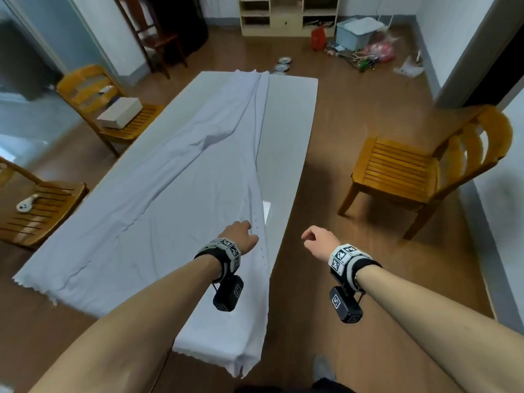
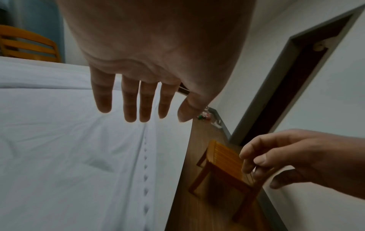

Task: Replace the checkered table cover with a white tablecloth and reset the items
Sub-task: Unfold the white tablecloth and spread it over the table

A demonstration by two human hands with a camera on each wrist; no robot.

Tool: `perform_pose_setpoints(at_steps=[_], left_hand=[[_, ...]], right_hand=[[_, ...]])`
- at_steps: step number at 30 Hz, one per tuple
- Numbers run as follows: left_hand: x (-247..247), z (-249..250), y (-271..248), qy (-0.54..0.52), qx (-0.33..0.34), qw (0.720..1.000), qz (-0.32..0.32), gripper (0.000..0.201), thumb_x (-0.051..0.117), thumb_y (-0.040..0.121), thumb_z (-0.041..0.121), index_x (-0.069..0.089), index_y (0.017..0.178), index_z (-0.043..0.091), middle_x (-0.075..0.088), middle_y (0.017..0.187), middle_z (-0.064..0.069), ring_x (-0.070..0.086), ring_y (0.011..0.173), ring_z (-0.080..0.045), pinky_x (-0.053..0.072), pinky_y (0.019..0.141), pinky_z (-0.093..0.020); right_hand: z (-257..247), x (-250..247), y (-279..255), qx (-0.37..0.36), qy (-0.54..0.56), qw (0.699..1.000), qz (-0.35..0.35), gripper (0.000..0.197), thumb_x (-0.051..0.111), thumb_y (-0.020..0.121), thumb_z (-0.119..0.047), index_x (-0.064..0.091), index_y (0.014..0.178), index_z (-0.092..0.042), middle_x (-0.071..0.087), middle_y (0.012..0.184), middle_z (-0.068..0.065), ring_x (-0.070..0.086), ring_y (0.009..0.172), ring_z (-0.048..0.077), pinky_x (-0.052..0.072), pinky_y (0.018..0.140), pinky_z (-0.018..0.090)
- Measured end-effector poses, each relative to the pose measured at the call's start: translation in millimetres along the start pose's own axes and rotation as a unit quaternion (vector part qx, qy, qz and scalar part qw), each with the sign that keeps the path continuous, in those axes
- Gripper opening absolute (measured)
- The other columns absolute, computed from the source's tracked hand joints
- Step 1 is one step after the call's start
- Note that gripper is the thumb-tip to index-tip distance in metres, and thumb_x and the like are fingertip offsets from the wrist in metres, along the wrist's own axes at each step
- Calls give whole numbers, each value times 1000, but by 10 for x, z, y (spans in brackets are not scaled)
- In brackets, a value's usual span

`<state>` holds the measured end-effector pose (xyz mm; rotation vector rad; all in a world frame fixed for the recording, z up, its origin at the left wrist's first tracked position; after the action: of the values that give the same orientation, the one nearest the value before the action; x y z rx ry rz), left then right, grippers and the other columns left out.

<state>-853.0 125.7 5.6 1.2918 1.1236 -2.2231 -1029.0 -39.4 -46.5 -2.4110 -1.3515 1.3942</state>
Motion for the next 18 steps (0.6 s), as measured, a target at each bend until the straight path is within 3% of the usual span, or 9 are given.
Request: perform_pose_setpoints(at_steps=[9, 14, 18], left_hand=[[-948, 613, 603, -48, -43, 995, 70, 50, 50, 92, 31, 46, 140, 15, 52, 140, -10, 53, 122, -27, 43, 97, -36], [-1199, 631, 1249, -68, -66, 993, 76, 49, 50, 93, 31, 47, 139, 14, 52, 140, -10, 52, 124, -28, 42, 100, -35], [-1244, 620, 2024, -90, -78, 991, 63, 50, 50, 93, 31, 47, 140, 14, 52, 141, -10, 51, 125, -28, 41, 99, -34]], right_hand=[[-679, -1207, 1098, -108, -69, 992, -5, 22, 51, 93, -21, 61, 112, -25, 62, 110, -4, 60, 97, 18, 47, 82, 30], [-882, -1379, 1768, -116, -53, 992, -21, 22, 53, 92, -21, 61, 112, -26, 64, 111, -3, 61, 98, 18, 51, 89, 34], [-928, -1440, 2386, -124, -84, 988, -45, 22, 52, 93, -20, 59, 113, -27, 61, 108, -5, 61, 96, 16, 51, 83, 31]])
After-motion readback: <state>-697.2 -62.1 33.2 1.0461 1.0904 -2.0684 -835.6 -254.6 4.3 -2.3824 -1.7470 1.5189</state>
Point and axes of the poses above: each hand's wrist, its own y-axis towards the middle knuckle, its own x-axis out of the palm, z = x × y, the point moved 6 cm from there along y, towards the middle knuckle
